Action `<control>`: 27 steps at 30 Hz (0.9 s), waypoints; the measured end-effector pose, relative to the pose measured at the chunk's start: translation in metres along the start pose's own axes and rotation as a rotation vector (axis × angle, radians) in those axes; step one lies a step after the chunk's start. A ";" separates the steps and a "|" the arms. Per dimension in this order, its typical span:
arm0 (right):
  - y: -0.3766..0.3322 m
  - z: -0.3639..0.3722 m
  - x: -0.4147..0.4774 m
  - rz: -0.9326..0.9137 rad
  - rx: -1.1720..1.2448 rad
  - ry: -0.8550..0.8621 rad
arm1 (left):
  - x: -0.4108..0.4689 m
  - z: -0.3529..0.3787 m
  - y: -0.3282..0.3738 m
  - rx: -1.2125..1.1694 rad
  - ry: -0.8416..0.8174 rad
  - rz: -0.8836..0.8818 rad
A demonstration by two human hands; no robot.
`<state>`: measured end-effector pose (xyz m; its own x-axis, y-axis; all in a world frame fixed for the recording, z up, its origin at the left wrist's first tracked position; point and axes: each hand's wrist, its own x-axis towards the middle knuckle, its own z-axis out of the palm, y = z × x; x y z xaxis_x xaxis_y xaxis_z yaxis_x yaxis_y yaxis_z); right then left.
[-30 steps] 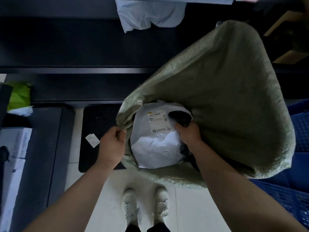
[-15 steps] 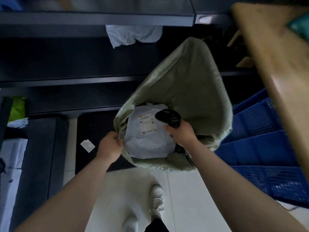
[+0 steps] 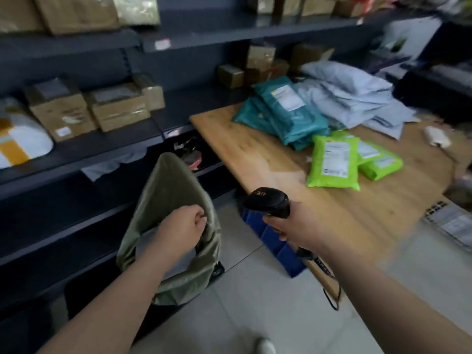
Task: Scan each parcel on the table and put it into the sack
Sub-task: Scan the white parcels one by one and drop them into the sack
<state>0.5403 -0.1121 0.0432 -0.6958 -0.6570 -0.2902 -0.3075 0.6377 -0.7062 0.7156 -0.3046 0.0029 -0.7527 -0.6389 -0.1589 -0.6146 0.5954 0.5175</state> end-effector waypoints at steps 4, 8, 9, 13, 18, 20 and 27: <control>0.040 -0.089 -0.033 0.054 0.056 0.058 | 0.014 -0.004 0.112 0.248 0.097 0.310; 0.093 -0.171 -0.052 0.064 0.096 0.110 | 0.028 0.026 0.222 0.362 0.124 0.460; 0.107 -0.192 -0.053 0.066 0.096 0.121 | 0.031 0.037 0.248 0.374 0.135 0.473; 0.162 -0.282 -0.049 0.073 0.114 0.183 | 0.048 0.086 0.341 0.460 0.171 0.513; 0.216 -0.382 -0.025 0.071 0.107 0.266 | 0.080 0.132 0.434 0.477 0.174 0.485; 0.233 -0.414 -0.008 0.073 0.116 0.287 | 0.097 0.144 0.463 0.481 0.175 0.485; 0.285 -0.506 0.080 0.076 0.135 0.342 | 0.189 0.172 0.546 0.465 0.213 0.491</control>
<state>0.0683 0.2208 0.1456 -0.8970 -0.4229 -0.1285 -0.1742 0.6054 -0.7766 0.1974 -0.0163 0.1103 -0.9353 -0.2962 0.1936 -0.2887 0.9551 0.0665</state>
